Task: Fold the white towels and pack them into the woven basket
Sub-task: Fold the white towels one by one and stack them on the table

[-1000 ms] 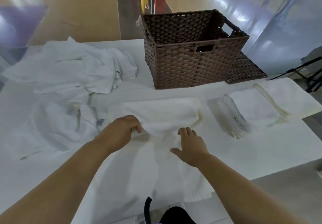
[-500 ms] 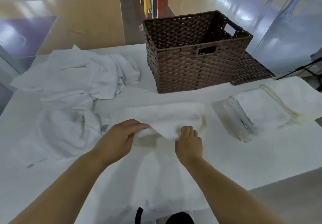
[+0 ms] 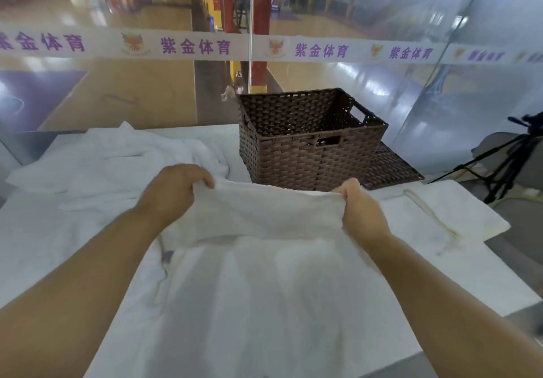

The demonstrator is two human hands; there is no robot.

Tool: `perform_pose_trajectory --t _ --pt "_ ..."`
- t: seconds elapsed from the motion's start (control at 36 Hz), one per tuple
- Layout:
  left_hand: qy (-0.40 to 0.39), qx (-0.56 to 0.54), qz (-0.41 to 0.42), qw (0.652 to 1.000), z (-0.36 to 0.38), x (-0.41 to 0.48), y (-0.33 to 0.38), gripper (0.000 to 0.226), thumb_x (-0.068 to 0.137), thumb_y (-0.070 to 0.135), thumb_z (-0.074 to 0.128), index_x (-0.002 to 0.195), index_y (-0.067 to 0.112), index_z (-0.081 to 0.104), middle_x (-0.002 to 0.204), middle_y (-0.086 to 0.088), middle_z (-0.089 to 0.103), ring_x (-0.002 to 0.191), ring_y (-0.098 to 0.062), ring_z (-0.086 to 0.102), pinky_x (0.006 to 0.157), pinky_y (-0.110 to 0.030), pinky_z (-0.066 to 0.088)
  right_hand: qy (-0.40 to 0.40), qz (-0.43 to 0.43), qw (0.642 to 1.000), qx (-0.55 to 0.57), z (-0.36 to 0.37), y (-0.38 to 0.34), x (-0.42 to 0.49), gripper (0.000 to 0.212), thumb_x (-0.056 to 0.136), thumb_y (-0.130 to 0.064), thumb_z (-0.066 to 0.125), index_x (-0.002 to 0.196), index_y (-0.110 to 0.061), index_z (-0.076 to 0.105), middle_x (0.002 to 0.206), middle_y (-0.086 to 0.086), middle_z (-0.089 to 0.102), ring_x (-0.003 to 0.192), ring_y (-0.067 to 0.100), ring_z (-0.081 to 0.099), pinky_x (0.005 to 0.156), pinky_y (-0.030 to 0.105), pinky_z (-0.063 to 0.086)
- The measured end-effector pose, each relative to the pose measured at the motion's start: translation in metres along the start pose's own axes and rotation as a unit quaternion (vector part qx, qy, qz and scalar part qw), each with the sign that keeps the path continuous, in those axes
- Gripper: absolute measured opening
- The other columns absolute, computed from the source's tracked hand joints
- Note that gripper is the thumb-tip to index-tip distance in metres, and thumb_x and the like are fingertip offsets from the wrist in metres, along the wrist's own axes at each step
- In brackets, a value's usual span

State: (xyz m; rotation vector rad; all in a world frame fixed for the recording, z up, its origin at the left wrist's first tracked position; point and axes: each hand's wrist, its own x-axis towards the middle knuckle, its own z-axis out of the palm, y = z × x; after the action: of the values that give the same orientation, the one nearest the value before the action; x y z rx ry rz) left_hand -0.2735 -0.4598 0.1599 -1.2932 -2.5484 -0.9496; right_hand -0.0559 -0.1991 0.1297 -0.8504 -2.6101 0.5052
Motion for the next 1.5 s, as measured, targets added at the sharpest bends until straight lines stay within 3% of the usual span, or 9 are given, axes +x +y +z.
perform_pose_trajectory --t 0.11,0.22,0.5,0.75,0.97,1.06,1.17,1.33,1.5 --pt "0.09 0.0 0.069 0.993 -0.033 0.003 0.018 0.042 0.068 -0.024 0.047 0.07 0.011 0.071 0.09 -0.009 0.071 0.088 -0.03 0.064 0.083 -0.035 0.048 0.15 -0.159 0.975 -0.041 -0.028 -0.01 -0.002 0.019 0.079 0.012 0.057 0.089 -0.003 0.062 0.087 0.01 0.064 0.075 0.027 0.059 0.059 0.032 0.047" --pt "0.016 0.002 0.119 0.993 -0.022 -0.044 0.005 0.048 0.057 -0.032 0.053 0.066 0.012 0.073 0.087 -0.01 0.072 0.087 -0.025 0.067 0.078 -0.027 0.049 0.151 -0.26 0.953 -0.041 -0.01 -0.002 -0.044 0.021 0.078 -0.001 0.043 0.065 -0.001 0.06 0.082 0.013 0.067 0.072 0.029 0.063 0.062 0.03 0.052" --pt "-0.295 0.03 -0.012 0.955 0.069 -0.212 -0.061 0.055 0.075 -0.015 0.051 0.1 0.029 0.073 0.113 0.021 0.057 0.108 -0.002 0.053 0.089 -0.015 0.041 -0.117 -0.262 0.957 -0.037 0.095 0.029 -0.163 0.046 0.039 0.026 0.072 0.067 -0.011 0.073 0.074 0.004 0.07 0.061 0.02 0.067 0.053 0.026 0.053" --pt "-0.271 0.081 0.082 0.956 0.091 -0.258 -0.055 0.058 0.021 -0.018 0.084 0.063 0.022 0.075 0.072 0.008 0.069 0.059 -0.01 0.066 0.049 -0.015 0.051 -0.208 -0.232 0.944 -0.105 0.12 0.039 -0.204 0.053 0.037 0.024 0.069 0.075 -0.012 0.075 0.071 0.002 0.068 0.059 0.025 0.065 0.049 0.034 0.055" --pt "-0.243 0.09 0.1 0.961 0.113 -0.286 -0.057 0.009 0.071 0.012 0.065 0.075 0.009 0.073 0.08 -0.004 0.067 0.071 -0.023 0.066 0.066 -0.032 0.057 -0.328 -0.123 0.921 -0.169 0.144 0.043 -0.237 0.035 0.093 -0.022 0.046 0.127 -0.016 0.05 0.131 -0.002 0.044 0.117 0.02 0.045 0.1 0.028 0.031" --pt "-0.279 0.128 0.073 0.949 0.112 -0.294 -0.053 0.043 0.075 0.044 0.047 0.087 0.013 0.074 0.099 -0.006 0.068 0.093 -0.023 0.061 0.081 -0.035 0.055 -0.337 -0.098 0.92 -0.176 0.147 0.044 -0.242 0.056 0.089 -0.052 0.049 0.132 -0.015 0.045 0.137 -0.002 0.039 0.126 0.02 0.038 0.111 0.03 0.022" --pt "-0.278 0.16 0.064 0.945 0.118 -0.3 -0.043 0.055 0.061 0.054 0.076 0.098 0.013 0.073 0.107 -0.01 0.064 0.105 -0.024 0.044 0.086 -0.044 0.051 -0.335 -0.096 0.917 -0.196 0.147 0.049 -0.242 0.078 0.079 -0.066 0.054 0.135 -0.013 0.04 0.137 0.0 0.036 0.13 0.021 0.033 0.115 0.035 0.016" --pt "-0.288 0.184 0.038 0.939 0.136 -0.304 -0.016 0.064 0.052 0.056 0.082 0.097 0.012 0.073 0.106 -0.013 0.065 0.097 -0.037 0.062 0.087 -0.05 0.05 -0.334 -0.075 0.906 -0.25 0.146 0.058 -0.243 0.072 0.082 -0.047 0.063 0.134 -0.004 0.039 0.135 0.009 0.036 0.128 0.029 0.035 0.115 0.048 0.014" --pt "-0.27 0.152 -0.011 0.951 0.145 -0.311 -0.003 0.059 0.046 0.037 0.092 0.094 0.008 0.074 0.104 -0.015 0.065 0.099 -0.036 0.055 0.082 -0.051 0.052 -0.269 -0.116 0.939 -0.18 0.135 0.069 -0.242 0.041 0.062 -0.012 0.078 0.099 0.001 0.066 0.106 0.014 0.062 0.097 0.036 0.062 0.097 0.053 0.044"
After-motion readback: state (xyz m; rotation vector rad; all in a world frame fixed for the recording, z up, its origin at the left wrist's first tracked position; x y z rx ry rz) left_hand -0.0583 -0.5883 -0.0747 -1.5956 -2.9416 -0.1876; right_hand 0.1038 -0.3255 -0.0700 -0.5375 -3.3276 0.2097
